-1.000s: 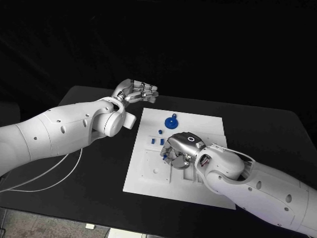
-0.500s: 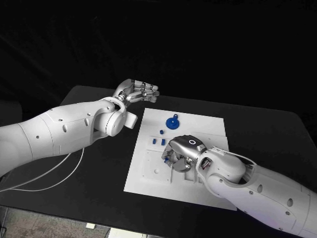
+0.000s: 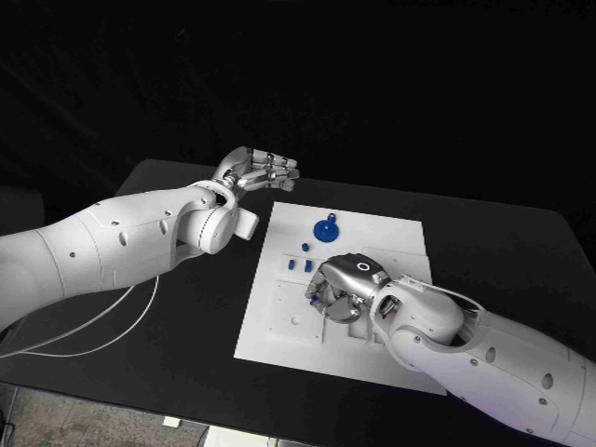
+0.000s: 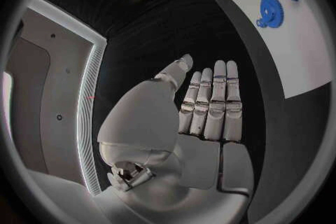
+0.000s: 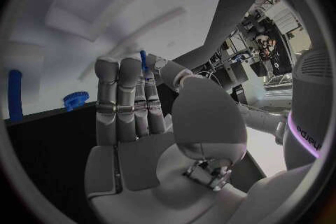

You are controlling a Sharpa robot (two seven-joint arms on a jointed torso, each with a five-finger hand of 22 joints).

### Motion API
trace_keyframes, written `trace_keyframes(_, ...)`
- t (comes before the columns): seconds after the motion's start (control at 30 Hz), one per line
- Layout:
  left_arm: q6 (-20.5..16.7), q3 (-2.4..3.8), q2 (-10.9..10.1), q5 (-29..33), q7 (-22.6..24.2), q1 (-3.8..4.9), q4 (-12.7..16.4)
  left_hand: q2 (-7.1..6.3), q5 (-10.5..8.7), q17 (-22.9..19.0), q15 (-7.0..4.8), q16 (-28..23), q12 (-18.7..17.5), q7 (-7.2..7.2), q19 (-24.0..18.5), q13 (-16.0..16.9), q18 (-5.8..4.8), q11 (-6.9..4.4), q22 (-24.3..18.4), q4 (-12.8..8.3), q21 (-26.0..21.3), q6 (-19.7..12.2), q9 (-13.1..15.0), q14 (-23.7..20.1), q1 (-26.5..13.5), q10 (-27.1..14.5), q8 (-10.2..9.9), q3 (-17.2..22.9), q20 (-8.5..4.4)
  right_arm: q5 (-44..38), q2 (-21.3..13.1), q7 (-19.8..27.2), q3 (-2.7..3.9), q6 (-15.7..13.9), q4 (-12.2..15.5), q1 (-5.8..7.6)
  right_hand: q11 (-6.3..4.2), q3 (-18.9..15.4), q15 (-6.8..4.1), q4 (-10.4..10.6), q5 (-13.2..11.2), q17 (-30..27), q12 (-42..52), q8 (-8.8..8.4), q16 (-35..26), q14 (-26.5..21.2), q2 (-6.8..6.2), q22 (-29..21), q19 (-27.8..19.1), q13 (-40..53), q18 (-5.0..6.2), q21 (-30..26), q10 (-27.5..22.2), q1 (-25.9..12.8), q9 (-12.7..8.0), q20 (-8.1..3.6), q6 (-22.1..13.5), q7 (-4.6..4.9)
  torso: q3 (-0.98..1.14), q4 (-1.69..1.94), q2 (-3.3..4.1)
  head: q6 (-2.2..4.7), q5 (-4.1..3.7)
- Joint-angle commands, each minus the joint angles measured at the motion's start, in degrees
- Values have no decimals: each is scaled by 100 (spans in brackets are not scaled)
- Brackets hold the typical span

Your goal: Assemble the parts on the task board

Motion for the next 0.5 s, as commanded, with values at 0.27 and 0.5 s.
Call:
trace_keyframes(0.27,33,6,6,46,49,7,-27,-5,-5,0,5,-21,5,-4,35,-1,-68,3,-36,23,-26,-35,4,-31,-42,-40,9,-5,-6,-121,-17,-67,-18,70,29,-33,-3,-1,-19,-34,33,-5,15,18,42,-12,56,255,178,-6,82,-7,29,-1,6,-2,44,16,1,-3,0,-8,13)
trace_keyframes(0.5,48,6,2,46,38,7,-35,-3,-7,-1,8,-22,5,-3,34,-2,-68,4,-54,23,-27,-39,4,-40,-42,-45,9,-7,-5,-133,-29,-84,-18,51,49,-36,-4,8,-21,-40,28,-5,15,19,47,-13,54,261,186,-6,85,-20,34,-5,6,-3,48,15,1,-7,-2,-9,11)
